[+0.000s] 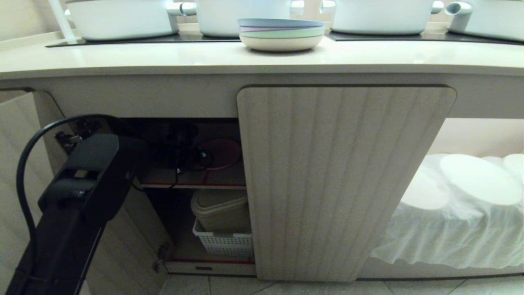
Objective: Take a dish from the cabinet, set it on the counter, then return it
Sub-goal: Take the plate from the cabinet
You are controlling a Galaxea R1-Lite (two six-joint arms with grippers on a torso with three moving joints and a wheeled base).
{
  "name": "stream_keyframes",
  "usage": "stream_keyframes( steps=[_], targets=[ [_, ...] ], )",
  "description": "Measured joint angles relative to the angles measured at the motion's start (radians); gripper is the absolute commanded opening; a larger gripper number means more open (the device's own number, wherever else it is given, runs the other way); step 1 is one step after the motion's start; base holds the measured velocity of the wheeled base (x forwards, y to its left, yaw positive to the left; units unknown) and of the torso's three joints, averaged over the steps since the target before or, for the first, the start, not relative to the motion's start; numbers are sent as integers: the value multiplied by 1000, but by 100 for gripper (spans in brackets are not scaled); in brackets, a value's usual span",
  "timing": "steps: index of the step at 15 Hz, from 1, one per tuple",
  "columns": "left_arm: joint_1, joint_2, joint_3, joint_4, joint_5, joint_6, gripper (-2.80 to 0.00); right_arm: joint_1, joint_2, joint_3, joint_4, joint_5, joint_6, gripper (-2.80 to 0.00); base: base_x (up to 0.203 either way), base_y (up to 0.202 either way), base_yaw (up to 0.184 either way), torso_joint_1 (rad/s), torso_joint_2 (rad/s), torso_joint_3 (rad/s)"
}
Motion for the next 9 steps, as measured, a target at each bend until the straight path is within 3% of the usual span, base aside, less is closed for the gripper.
stream_keyframes(
  steps=[9],
  targets=[
    [1,44,-36,38,3,19,0,0,0,0,0,0,0,-280,0,0,0,0,0,0]
  ],
)
